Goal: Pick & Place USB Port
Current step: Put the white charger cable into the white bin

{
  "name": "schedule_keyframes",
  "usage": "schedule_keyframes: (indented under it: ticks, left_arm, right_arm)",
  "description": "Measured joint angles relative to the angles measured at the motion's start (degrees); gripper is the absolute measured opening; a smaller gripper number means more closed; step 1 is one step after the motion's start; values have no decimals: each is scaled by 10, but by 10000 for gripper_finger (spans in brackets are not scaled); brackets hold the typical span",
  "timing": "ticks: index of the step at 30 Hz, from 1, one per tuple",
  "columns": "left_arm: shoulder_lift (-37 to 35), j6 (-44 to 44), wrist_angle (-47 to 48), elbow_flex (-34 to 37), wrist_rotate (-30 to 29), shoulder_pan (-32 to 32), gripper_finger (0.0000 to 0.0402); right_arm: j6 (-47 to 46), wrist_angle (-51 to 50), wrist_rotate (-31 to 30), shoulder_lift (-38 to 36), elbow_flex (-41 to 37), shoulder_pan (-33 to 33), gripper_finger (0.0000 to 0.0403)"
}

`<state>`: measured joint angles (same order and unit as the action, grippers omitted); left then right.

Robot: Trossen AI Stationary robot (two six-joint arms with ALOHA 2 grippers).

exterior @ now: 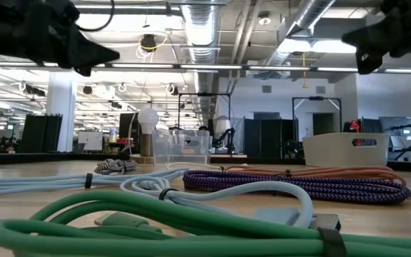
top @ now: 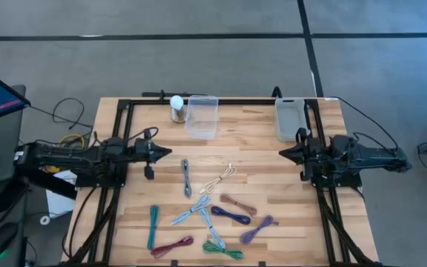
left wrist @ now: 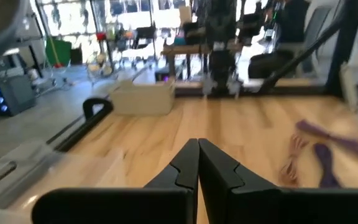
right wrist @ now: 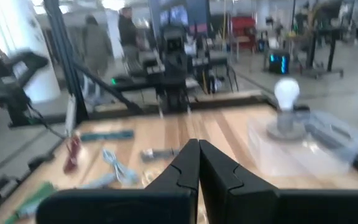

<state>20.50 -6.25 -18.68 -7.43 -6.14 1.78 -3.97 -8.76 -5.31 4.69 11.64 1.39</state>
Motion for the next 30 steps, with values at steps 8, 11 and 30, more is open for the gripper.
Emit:
schedule_keyframes:
  ticks: [8,11,30]
  left_arm:
    - [31,-8,-20,-2,9,44,7]
    - [20,-8,-23,-2,53,60,8]
    - [6,-4,-22,-2,96,89,8]
  right_arm:
    - [-14,19,-6,99,0,0,0]
    - [-25,50,-6,144,0,0,0]
    - [23,129,-5,469,140,0,0]
